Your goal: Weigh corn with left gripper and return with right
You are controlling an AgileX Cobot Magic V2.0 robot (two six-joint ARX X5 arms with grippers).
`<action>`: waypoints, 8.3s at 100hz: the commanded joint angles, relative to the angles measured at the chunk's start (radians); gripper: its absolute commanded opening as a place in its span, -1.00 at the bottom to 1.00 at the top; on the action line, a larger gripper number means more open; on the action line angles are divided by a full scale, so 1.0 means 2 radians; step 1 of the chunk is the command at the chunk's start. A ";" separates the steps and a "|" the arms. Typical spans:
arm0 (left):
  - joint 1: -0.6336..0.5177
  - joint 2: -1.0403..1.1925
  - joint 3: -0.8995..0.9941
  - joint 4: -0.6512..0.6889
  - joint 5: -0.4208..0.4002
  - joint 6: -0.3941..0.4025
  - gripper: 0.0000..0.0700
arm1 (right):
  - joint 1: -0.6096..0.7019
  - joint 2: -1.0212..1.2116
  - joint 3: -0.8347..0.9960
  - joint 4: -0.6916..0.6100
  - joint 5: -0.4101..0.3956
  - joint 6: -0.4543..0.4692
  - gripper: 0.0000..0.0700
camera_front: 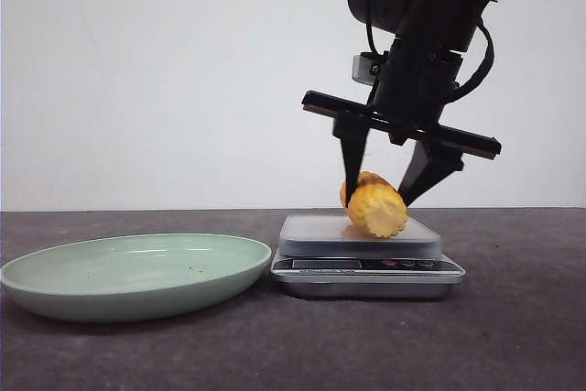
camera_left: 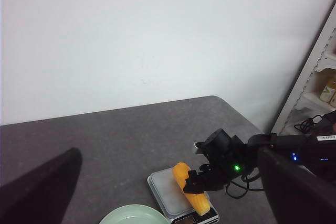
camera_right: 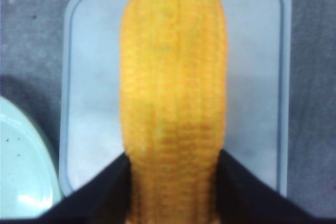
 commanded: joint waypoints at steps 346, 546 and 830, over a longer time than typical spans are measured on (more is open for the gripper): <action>-0.004 0.004 0.000 -0.022 -0.092 0.018 -1.00 | 0.320 -0.408 -0.134 0.213 0.321 -0.348 -0.98; -0.004 0.004 0.003 -0.022 -0.092 0.015 -1.00 | -0.190 -0.822 -0.489 0.170 0.097 -0.317 -0.98; 0.233 -0.081 -0.430 0.408 0.195 0.143 -1.00 | -0.186 -0.858 -0.589 0.170 0.024 -0.303 -0.98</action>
